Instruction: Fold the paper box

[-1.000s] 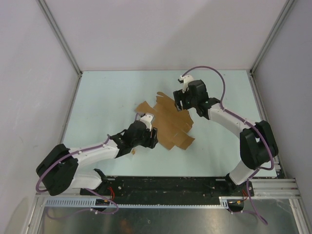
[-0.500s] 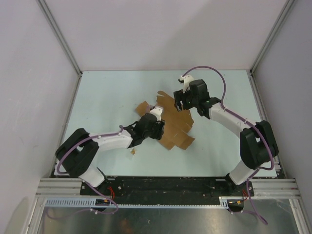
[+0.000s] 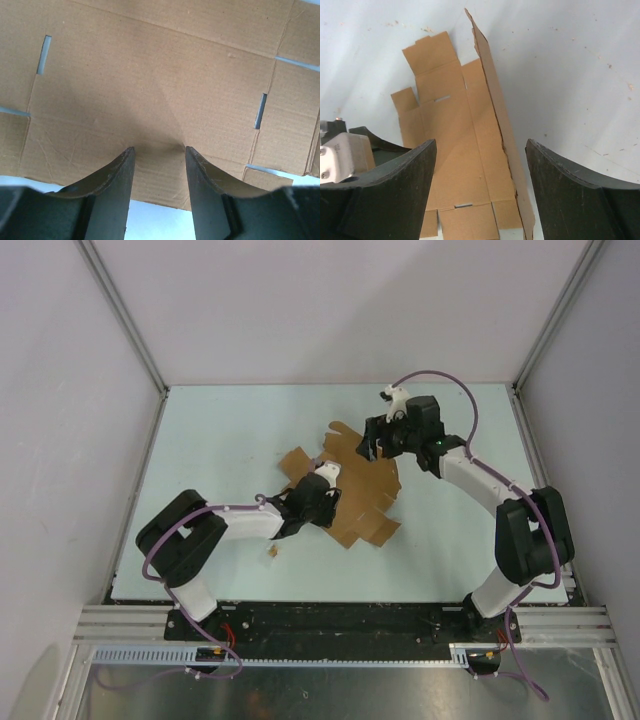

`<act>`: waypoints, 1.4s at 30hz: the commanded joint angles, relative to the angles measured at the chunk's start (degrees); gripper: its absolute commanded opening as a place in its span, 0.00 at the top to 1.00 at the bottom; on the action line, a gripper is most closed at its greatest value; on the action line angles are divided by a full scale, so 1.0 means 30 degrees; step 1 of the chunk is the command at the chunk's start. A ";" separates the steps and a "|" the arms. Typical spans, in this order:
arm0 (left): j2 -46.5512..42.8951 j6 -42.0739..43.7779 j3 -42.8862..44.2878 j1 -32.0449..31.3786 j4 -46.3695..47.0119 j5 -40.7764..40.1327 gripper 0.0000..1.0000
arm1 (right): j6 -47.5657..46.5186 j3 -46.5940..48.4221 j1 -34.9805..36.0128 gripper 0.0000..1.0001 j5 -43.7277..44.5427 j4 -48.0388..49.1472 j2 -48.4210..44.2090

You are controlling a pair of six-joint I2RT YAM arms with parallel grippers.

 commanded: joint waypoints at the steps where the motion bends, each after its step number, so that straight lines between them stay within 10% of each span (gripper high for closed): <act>1: 0.0307 -0.0135 -0.0085 0.0091 0.0136 0.0494 0.50 | 0.1804 0.0716 -0.0907 0.22 -0.2830 0.1737 -0.0249; 14: 0.0395 -0.0077 -0.0408 0.0121 0.0341 0.0553 0.50 | 0.5878 0.0716 -0.1963 0.22 -0.5707 0.4462 0.1069; 23: 0.0161 -0.0252 -0.0788 0.0091 0.0400 0.0670 0.50 | 0.8597 0.2171 -0.3775 0.23 0.6999 0.0786 0.1533; 30: -0.0074 -0.0106 -0.0818 0.0120 0.0400 0.0758 0.50 | 0.5882 1.0280 -0.5274 0.34 0.7830 -0.6226 0.8856; 42: 0.0013 -0.0223 -0.0906 0.0121 0.0400 0.0904 0.50 | 0.2688 1.2729 -0.5918 0.71 0.2714 -0.6643 1.2144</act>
